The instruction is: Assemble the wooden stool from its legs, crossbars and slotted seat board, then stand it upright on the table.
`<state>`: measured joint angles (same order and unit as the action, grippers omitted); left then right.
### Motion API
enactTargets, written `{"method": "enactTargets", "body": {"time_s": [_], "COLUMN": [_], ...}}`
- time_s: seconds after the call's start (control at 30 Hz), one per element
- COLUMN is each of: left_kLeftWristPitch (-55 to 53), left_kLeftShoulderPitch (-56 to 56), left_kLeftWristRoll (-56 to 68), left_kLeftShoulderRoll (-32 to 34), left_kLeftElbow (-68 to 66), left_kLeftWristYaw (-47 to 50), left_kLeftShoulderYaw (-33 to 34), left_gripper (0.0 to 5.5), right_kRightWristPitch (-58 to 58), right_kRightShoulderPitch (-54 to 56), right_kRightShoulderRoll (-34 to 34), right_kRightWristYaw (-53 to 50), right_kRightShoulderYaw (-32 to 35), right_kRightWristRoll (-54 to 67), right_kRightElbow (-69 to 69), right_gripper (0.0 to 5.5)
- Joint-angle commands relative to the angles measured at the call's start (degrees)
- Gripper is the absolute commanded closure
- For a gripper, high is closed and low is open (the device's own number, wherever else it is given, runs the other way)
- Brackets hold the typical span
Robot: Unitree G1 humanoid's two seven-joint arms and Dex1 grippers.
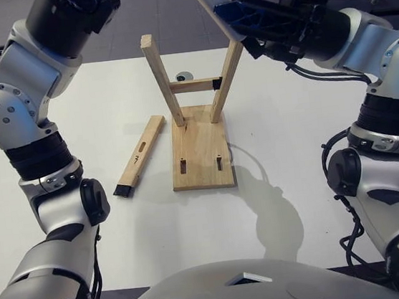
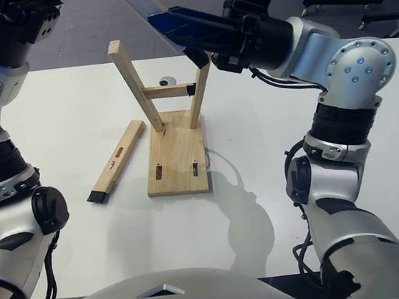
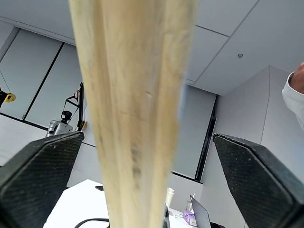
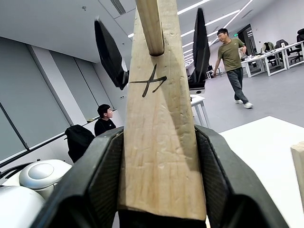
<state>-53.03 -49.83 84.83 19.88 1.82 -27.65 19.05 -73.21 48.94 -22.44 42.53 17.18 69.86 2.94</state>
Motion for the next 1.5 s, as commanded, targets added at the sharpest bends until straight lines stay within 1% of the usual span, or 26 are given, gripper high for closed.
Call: {"method": "enactTargets", "body": {"time_s": [0.03,0.47,1.03,1.37,1.5], "left_kLeftWristPitch": [1.2,1.2,1.0,0.5,0.3], "left_kLeftShoulderPitch": [-2.1,-2.8,-1.9,-0.8,0.0], "left_kLeftWristRoll": [0.1,0.8,0.8,0.9,1.5], "left_kLeftShoulderRoll": [-0.5,-2.0,-2.4,-2.3,-2.8], "left_kLeftElbow": [-0.4,-1.3,-2.2,-1.3,-0.5], "left_kLeftWristYaw": [0.9,1.9,2.1,2.8,3.4], "left_kLeftShoulderYaw": [0.1,-0.6,-0.4,-0.5,-0.7], "left_gripper": [0.51,0.51,0.51,1.81,2.5], "right_kRightWristPitch": [0.8,2.1,3.0,3.2,3.5], "right_kRightShoulderPitch": [-0.6,-1.8,-3.2,-3.3,-2.9], "right_kRightShoulderRoll": [0.7,1.2,1.0,1.0,1.0], "right_kRightWristYaw": [-1.3,-3.0,-4.1,-4.9,-5.2], "right_kRightShoulderYaw": [-0.7,-1.9,-2.8,-3.3,-3.3], "right_kRightWristRoll": [1.5,3.2,5.2,5.7,6.1], "right_kRightElbow": [1.0,1.5,2.0,2.1,1.8], "right_gripper": [3.42,3.42,3.42,3.42,3.42]}}
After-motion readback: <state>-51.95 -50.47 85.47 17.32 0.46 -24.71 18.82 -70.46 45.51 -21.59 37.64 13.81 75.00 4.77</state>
